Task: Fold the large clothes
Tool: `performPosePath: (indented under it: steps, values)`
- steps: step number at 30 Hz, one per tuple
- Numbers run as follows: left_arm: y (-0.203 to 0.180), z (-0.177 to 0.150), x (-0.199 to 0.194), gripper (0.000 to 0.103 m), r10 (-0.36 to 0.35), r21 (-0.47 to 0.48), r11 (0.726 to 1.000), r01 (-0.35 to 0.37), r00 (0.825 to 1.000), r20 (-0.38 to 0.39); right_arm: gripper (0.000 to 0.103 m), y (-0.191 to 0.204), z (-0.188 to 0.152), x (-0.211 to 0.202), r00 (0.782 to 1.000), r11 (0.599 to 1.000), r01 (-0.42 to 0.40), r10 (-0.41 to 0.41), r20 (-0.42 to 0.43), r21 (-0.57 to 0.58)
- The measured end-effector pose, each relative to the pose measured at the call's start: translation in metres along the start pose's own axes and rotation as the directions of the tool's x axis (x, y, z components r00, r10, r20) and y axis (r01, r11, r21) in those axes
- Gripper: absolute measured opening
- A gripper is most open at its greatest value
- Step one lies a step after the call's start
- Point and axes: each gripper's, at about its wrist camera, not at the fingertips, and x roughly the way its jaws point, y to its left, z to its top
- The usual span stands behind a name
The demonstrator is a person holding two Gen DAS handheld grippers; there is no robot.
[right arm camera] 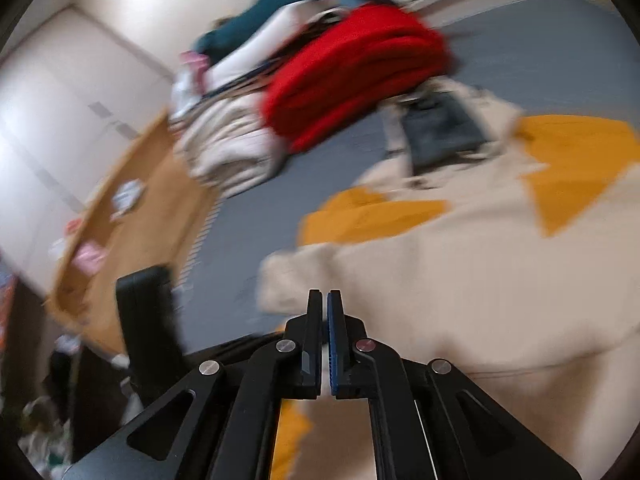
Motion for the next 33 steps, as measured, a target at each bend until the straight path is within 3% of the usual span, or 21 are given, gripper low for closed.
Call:
performPosePath:
  steps: [5, 8, 10, 12, 14, 17, 20, 22, 25, 27, 29, 32, 33]
  values:
    - [0.045, 0.003, -0.001, 0.006, -0.06, -0.203, 0.978, 0.054, 0.998, -0.022, 0.005, -0.053, 0.011, -0.004, 0.967, 0.957, 0.255, -0.255, -0.019, 0.14]
    - [0.06, 0.002, -0.006, 0.006, -0.04, -0.257, 0.966, 0.034, 0.999, -0.016, 0.005, -0.091, 0.014, -0.002, 0.919, 0.896, 0.394, -0.385, -0.084, 0.204]
    - [0.075, 0.005, -0.001, 0.007, -0.068, -0.31, 0.949, 0.056, 0.997, -0.027, 0.005, -0.118, 0.014, -0.004, 0.901, 0.859, 0.433, -0.416, -0.121, 0.272]
    - [0.09, 0.005, 0.014, 0.022, -0.164, -0.38, 0.916, 0.127, 0.984, -0.065, 0.005, -0.14, 0.015, -0.007, 0.887, 0.823, 0.461, -0.436, -0.151, 0.33]
    - [0.103, 0.001, 0.025, 0.027, -0.226, -0.456, 0.874, 0.168, 0.971, -0.074, 0.005, -0.158, 0.012, -0.013, 0.883, 0.799, 0.468, -0.437, -0.17, 0.378]
    - [0.119, -0.007, 0.036, 0.027, -0.26, -0.543, 0.821, 0.179, 0.963, -0.076, 0.005, -0.169, 0.012, -0.019, 0.887, 0.79, 0.461, -0.427, -0.177, 0.405]
    - [0.127, -0.012, 0.039, 0.026, -0.259, -0.579, 0.798, 0.169, 0.963, -0.076, 0.006, -0.168, 0.016, -0.024, 0.886, 0.791, 0.461, -0.432, -0.167, 0.403]
    - [0.131, -0.012, 0.032, 0.025, -0.195, -0.574, 0.809, 0.122, 0.978, -0.068, 0.006, -0.164, 0.022, -0.027, 0.881, 0.801, 0.47, -0.452, -0.141, 0.371]
    - [0.13, -0.005, 0.017, 0.025, -0.085, -0.527, 0.849, 0.052, 0.996, -0.04, 0.006, -0.145, 0.034, -0.03, 0.878, 0.83, 0.474, -0.472, -0.083, 0.294]
    - [0.125, 0.001, 0.017, 0.027, -0.054, -0.463, 0.886, 0.021, 0.997, -0.058, 0.007, -0.133, 0.041, -0.032, 0.873, 0.846, 0.482, -0.485, -0.046, 0.226]
    - [0.116, 0.004, 0.032, 0.032, -0.052, -0.402, 0.916, -0.006, 0.99, -0.132, 0.01, -0.129, 0.043, -0.031, 0.863, 0.844, 0.502, -0.504, -0.043, 0.189]
    - [0.112, -0.001, 0.041, 0.032, -0.046, -0.378, 0.925, -0.017, 0.987, -0.156, 0.011, -0.133, 0.044, -0.03, 0.849, 0.831, 0.527, -0.526, -0.059, 0.178]
    - [0.109, -0.001, 0.041, 0.026, -0.036, -0.365, 0.931, -0.023, 0.987, -0.154, 0.011, -0.136, 0.043, -0.03, 0.847, 0.828, 0.53, -0.527, -0.068, 0.184]
